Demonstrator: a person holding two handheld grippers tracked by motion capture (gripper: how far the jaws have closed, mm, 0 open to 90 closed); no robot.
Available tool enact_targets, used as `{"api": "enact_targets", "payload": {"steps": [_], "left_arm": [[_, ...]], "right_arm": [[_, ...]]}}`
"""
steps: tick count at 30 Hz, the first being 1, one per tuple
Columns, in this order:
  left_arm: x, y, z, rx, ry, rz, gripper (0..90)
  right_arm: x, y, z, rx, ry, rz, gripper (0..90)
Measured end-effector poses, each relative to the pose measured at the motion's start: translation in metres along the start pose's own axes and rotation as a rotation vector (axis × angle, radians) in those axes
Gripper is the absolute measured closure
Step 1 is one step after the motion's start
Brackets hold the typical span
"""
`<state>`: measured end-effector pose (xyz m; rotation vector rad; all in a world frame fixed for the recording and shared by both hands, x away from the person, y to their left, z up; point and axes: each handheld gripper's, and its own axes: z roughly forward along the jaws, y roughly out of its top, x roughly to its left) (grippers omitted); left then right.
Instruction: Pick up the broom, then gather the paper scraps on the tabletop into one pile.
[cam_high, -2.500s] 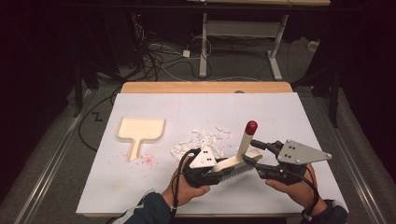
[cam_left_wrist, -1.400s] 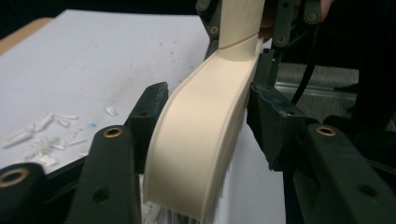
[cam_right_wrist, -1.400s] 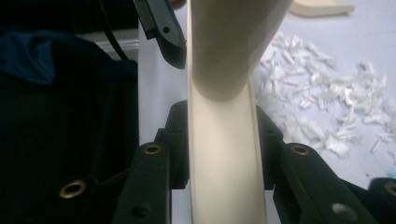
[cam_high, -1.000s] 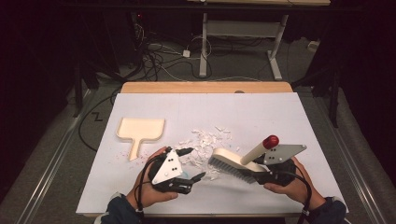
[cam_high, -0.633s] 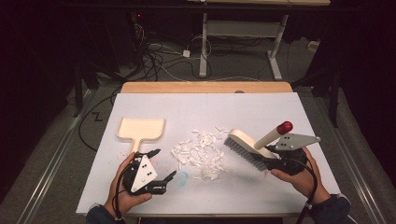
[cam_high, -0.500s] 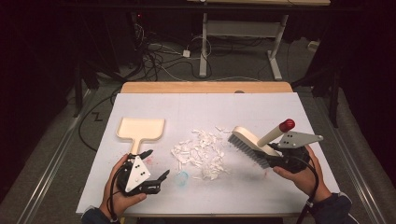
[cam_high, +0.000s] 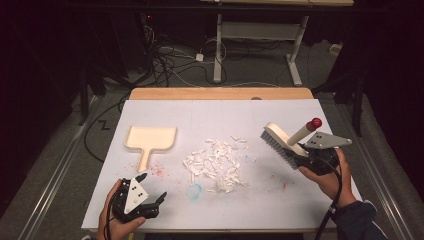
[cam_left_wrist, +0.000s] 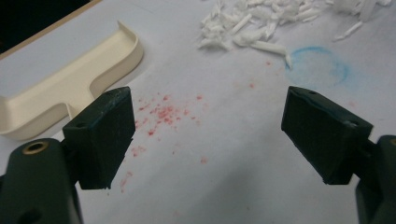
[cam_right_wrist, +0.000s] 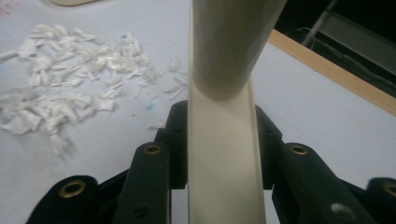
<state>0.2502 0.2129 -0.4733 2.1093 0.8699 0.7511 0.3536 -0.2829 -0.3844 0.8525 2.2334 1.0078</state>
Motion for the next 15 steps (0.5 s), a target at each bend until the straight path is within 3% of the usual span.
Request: {"api": "enact_targets", "payload": {"steps": [3, 8, 11, 15], "left_arm": [[0.002, -0.001, 0.001, 0.007, -0.002, -0.014, 16.7], [0.001, -0.001, 0.001, 0.017, -0.01, 0.002, 16.7], [0.004, -0.002, 0.0, 0.015, -0.011, -0.014, 16.7], [0.007, -0.002, 0.003, 0.037, -0.012, -0.027, 16.7]], "right_arm": [[-0.004, -0.001, 0.007, 0.02, -0.034, 0.006, 68.2], [-0.008, -0.002, 0.02, 0.054, -0.082, 0.005, 68.2], [-0.008, 0.003, 0.034, 0.073, -0.123, -0.026, 68.2], [-0.007, 0.008, 0.052, 0.094, -0.116, -0.034, 68.3]]}}
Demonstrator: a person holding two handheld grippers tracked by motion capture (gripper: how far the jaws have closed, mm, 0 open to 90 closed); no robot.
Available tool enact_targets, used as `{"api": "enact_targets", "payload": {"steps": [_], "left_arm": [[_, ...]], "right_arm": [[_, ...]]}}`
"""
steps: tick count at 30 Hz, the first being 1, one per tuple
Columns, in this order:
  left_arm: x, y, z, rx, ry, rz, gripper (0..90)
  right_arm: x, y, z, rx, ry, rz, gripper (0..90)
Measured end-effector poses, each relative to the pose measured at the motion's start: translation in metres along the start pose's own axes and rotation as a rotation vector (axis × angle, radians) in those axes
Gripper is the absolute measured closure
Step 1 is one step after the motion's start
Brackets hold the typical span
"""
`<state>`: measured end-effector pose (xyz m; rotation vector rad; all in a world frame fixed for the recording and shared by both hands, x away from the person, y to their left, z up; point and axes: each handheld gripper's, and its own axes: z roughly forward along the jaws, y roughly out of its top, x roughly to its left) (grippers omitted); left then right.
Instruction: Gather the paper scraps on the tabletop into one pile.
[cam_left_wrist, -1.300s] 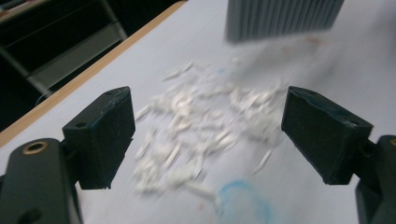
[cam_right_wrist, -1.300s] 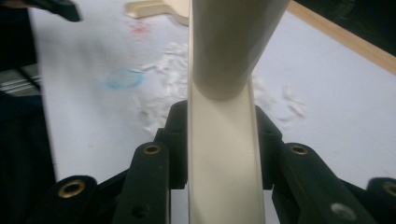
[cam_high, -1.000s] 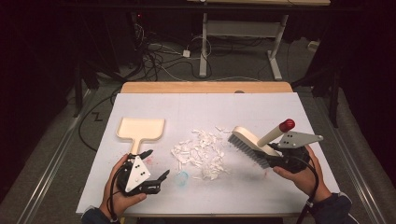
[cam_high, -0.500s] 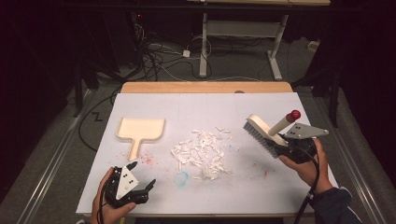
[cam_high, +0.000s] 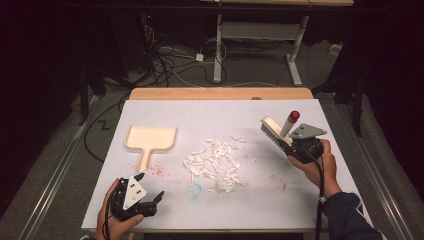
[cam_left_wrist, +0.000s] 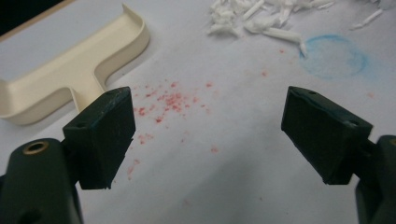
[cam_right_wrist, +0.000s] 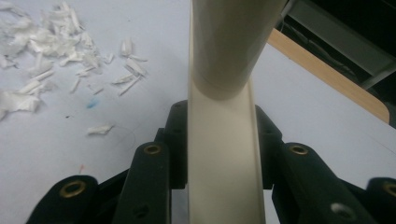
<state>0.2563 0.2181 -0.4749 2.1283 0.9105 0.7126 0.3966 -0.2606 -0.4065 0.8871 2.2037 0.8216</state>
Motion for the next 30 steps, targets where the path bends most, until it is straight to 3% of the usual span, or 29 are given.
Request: {"api": "enact_targets", "payload": {"steps": [3, 10, 13, 15, 19, 22, 27, 28, 30], "left_arm": [[0.0, -0.001, 0.003, 0.022, -0.005, 0.003, 16.7], [-0.001, -0.001, 0.004, 0.023, -0.014, 0.0, 16.7], [-0.003, 0.0, 0.003, 0.019, -0.02, 0.009, 16.7], [-0.004, 0.0, 0.002, 0.016, -0.025, 0.011, 16.7], [-0.004, -0.001, 0.002, 0.019, -0.027, 0.018, 16.7], [-0.004, -0.001, 0.0, 0.009, -0.029, 0.014, 16.7], [-0.004, -0.002, -0.001, 0.008, -0.03, 0.013, 16.7], [-0.005, -0.002, -0.001, 0.007, -0.031, 0.014, 16.7], [-0.005, -0.002, -0.001, 0.005, -0.031, 0.016, 16.7]], "right_arm": [[0.003, 0.008, 0.011, 0.008, 0.022, -0.006, 68.3], [0.016, 0.032, 0.035, 0.039, -0.022, -0.087, 68.3], [0.018, 0.037, 0.043, 0.045, -0.023, -0.09, 68.3], [0.026, 0.044, 0.057, 0.078, -0.055, -0.148, 68.3], [0.035, 0.048, 0.071, 0.118, -0.058, -0.177, 68.3], [0.049, 0.054, 0.082, 0.124, -0.033, -0.202, 68.3], [0.067, 0.055, 0.086, 0.102, 0.016, -0.255, 68.2], [0.076, 0.054, 0.083, 0.076, 0.058, -0.276, 68.2], [0.085, 0.051, 0.078, 0.058, 0.095, -0.3, 68.1]]}}
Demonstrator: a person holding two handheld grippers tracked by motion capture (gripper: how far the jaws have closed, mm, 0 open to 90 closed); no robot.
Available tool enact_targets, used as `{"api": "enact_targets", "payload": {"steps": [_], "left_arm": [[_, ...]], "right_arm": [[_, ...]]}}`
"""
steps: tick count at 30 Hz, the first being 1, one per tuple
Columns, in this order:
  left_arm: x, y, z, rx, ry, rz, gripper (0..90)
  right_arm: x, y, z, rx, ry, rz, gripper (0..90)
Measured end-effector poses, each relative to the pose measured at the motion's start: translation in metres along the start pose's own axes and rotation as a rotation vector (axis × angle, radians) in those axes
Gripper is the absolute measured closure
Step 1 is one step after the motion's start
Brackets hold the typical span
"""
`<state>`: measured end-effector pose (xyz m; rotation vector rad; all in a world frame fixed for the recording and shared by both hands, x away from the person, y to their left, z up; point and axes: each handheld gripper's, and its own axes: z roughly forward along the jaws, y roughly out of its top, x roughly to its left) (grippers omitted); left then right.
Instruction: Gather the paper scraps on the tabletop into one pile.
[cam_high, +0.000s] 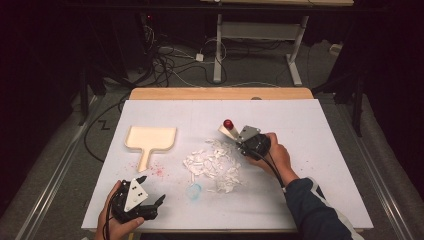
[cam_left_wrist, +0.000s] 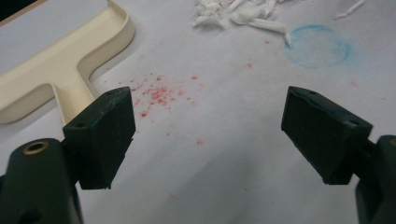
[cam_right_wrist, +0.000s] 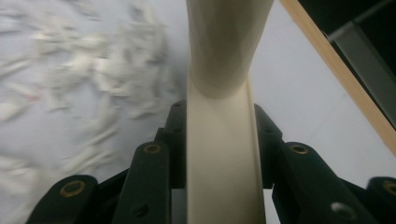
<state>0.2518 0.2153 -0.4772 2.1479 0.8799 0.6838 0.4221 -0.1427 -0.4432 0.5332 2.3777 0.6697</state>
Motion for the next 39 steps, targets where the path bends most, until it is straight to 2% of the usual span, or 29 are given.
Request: {"api": "enact_targets", "payload": {"steps": [1, 4, 5, 6, 7, 8, 9, 11, 12, 13, 14, 15, 17, 18, 19, 21, 22, 23, 24, 26, 27, 29, 30, 31, 34, 35, 36, 37, 39], "left_arm": [[0.0, 0.0, 0.0, 0.0, -0.002, 0.001, 16.7], [-0.002, 0.0, 0.0, 0.008, -0.003, 0.008, 16.7], [-0.002, 0.001, 0.001, 0.011, -0.006, 0.008, 16.7], [-0.002, 0.001, 0.001, 0.011, -0.006, 0.01, 16.7], [-0.003, 0.001, 0.001, 0.008, -0.008, 0.009, 16.7], [-0.003, 0.002, 0.0, 0.006, -0.01, 0.009, 16.7], [-0.004, 0.002, 0.0, 0.003, -0.01, 0.008, 16.7], [-0.005, 0.003, 0.0, 0.0, -0.012, 0.014, 16.7], [-0.005, 0.004, 0.001, -0.004, -0.008, 0.03, 16.7], [-0.005, 0.004, 0.001, -0.004, -0.006, 0.036, 16.7], [-0.005, 0.004, 0.001, -0.002, -0.005, 0.04, 16.7], [-0.005, 0.004, 0.001, -0.002, -0.006, 0.04, 16.7], [-0.005, 0.004, 0.001, -0.001, -0.004, 0.044, 16.6], [-0.004, 0.004, 0.001, -0.002, -0.005, 0.04, 16.7], [-0.004, 0.004, 0.001, -0.002, -0.005, 0.04, 16.7], [-0.003, 0.004, 0.002, -0.002, -0.006, 0.036, 16.7], [-0.003, 0.004, 0.002, -0.003, -0.008, 0.033, 16.7], [-0.003, 0.004, 0.002, -0.001, -0.007, 0.033, 16.7], [-0.003, 0.004, 0.003, 0.0, -0.007, 0.036, 16.7], [-0.003, 0.005, 0.003, -0.001, -0.008, 0.032, 16.7], [-0.003, 0.005, 0.003, 0.0, -0.007, 0.033, 16.7], [-0.004, 0.004, 0.003, 0.006, -0.014, 0.018, 16.7], [-0.003, 0.004, 0.004, 0.001, -0.011, 0.027, 16.7], [-0.002, 0.004, 0.004, 0.001, -0.01, 0.027, 16.7], [-0.003, 0.004, 0.004, 0.006, -0.015, 0.019, 16.7], [-0.003, 0.003, 0.004, 0.008, -0.015, 0.02, 16.7], [-0.003, 0.003, 0.004, 0.008, -0.016, 0.018, 16.6], [-0.002, 0.003, 0.005, 0.002, -0.015, 0.027, 16.6], [-0.002, 0.002, 0.005, 0.012, -0.021, 0.02, 16.7]], "right_arm": [[0.0, 0.0, 0.0, 0.0, 0.0, 0.0, 68.1], [0.012, -0.004, -0.011, -0.032, 0.063, -0.031, 67.7], [0.018, -0.009, -0.021, -0.07, 0.121, -0.034, 67.7], [0.018, -0.009, -0.021, -0.07, 0.121, -0.034, 67.7], [0.025, -0.015, -0.034, -0.097, 0.176, -0.034, 67.7], [0.025, -0.015, -0.034, -0.097, 0.176, -0.034, 67.7], [0.03, -0.019, -0.046, -0.1, 0.187, -0.062, 67.9], [0.031, -0.02, -0.051, -0.104, 0.193, -0.059, 68.0], [0.031, -0.021, -0.061, -0.121, 0.204, -0.035, 68.2], [0.031, -0.021, -0.061, -0.121, 0.204, -0.035, 68.2], [0.029, -0.02, -0.07, -0.13, 0.184, -0.032, 68.2], [0.029, -0.02, -0.07, -0.13, 0.184, -0.032, 68.2], [0.026, -0.019, -0.077, -0.141, 0.15, -0.024, 68.2], [0.023, -0.019, -0.081, -0.153, 0.147, -0.011, 68.2], [0.016, -0.019, -0.088, -0.177, 0.15, 0.025, 68.2], [0.012, -0.019, -0.09, -0.184, 0.141, 0.041, 68.2], [0.004, -0.019, -0.09, -0.189, 0.135, 0.076, 68.2], [0.004, -0.019, -0.09, -0.189, 0.135, 0.076, 68.2], [-0.002, -0.018, -0.085, -0.188, 0.128, 0.114, 68.2], [-0.006, -0.016, -0.079, -0.192, 0.131, 0.148, 68.2], [-0.006, -0.016, -0.079, -0.192, 0.131, 0.148, 68.2], [-0.01, -0.009, -0.065, -0.171, 0.091, 0.14, 68.2], [-0.01, -0.009, -0.065, -0.171, 0.091, 0.14, 68.2], [-0.011, -0.006, -0.059, -0.159, 0.071, 0.127, 68.2], [-0.015, 0.003, -0.037, -0.131, 0.033, 0.1, 68.2], [-0.016, 0.01, -0.021, -0.119, -0.003, 0.062, 68.2], [-0.016, 0.012, -0.013, -0.11, -0.015, 0.046, 68.2], [-0.016, 0.012, -0.013, -0.11, -0.015, 0.046, 68.2], [-0.015, 0.018, 0.0, -0.103, -0.011, 0.043, 68.2]]}}
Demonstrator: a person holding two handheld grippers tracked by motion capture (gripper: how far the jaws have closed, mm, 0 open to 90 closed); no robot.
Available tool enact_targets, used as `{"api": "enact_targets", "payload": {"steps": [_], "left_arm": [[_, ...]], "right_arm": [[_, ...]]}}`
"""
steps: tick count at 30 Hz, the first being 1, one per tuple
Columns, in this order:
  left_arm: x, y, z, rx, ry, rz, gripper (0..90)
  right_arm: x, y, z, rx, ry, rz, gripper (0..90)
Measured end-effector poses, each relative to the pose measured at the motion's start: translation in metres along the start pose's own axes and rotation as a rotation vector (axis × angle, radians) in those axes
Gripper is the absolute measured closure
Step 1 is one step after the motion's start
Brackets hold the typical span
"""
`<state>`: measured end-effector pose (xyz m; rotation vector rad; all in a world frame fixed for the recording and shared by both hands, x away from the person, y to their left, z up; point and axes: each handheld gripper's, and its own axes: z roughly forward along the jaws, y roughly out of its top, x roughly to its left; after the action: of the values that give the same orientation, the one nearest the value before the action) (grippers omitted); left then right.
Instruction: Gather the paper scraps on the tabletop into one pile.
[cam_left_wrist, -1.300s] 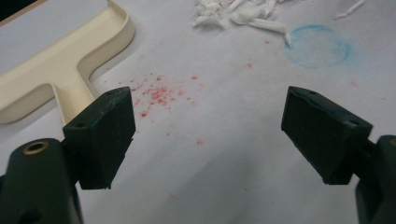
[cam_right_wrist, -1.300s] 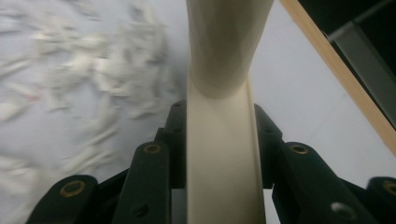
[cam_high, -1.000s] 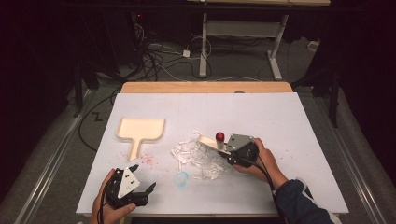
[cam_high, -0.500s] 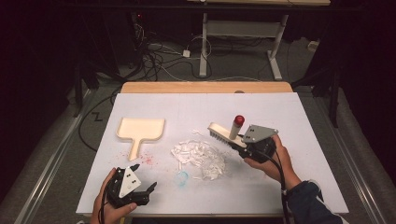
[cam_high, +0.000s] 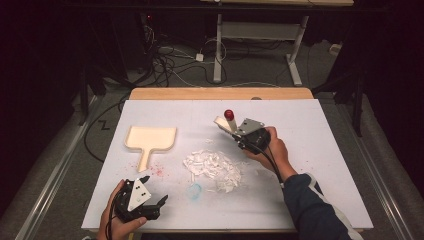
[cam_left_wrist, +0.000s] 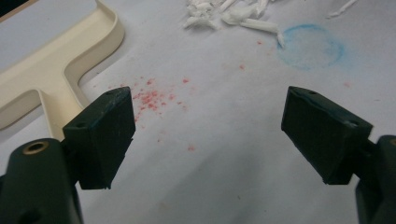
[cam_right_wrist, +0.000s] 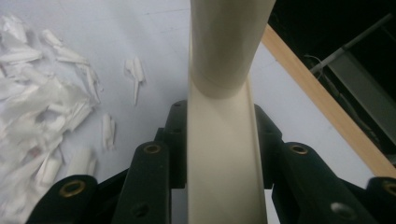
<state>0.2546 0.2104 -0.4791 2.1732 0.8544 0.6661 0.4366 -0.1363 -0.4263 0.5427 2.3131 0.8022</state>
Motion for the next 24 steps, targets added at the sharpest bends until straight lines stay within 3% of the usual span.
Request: {"api": "enact_targets", "payload": {"steps": [2, 6, 8, 9, 10, 11, 12, 19, 24], "left_arm": [[0.001, 0.0, 0.001, -0.004, 0.002, 0.01, 16.7], [0.0, -0.001, 0.002, 0.006, -0.003, -0.002, 16.6], [-0.001, -0.001, 0.001, 0.002, -0.004, -0.004, 16.6], [-0.001, -0.001, 0.0, -0.001, -0.005, -0.003, 16.6], [-0.002, -0.001, 0.0, -0.002, -0.004, 0.0, 16.6], [-0.002, 0.0, 0.0, -0.002, -0.004, 0.003, 16.6], [-0.002, -0.001, -0.001, 0.001, -0.003, 0.005, 16.6], [-0.003, 0.0, -0.002, -0.004, 0.002, 0.021, 16.6], [-0.004, 0.001, -0.002, -0.008, 0.0, 0.022, 16.6]], "right_arm": [[0.005, 0.004, 0.01, -0.007, 0.001, -0.005, 68.2], [0.018, 0.013, 0.022, -0.024, 0.05, -0.044, 68.2], [0.031, 0.017, 0.025, -0.049, 0.115, -0.079, 68.1], [0.031, 0.017, 0.025, -0.049, 0.115, -0.079, 68.1], [0.034, 0.017, 0.025, -0.06, 0.147, -0.094, 68.0], [0.042, 0.018, 0.022, -0.072, 0.181, -0.129, 67.9], [0.042, 0.018, 0.022, -0.072, 0.181, -0.129, 67.9], [0.054, 0.004, -0.006, -0.131, 0.334, -0.21, 67.8], [0.056, -0.006, -0.026, -0.151, 0.367, -0.227, 68.0]]}}
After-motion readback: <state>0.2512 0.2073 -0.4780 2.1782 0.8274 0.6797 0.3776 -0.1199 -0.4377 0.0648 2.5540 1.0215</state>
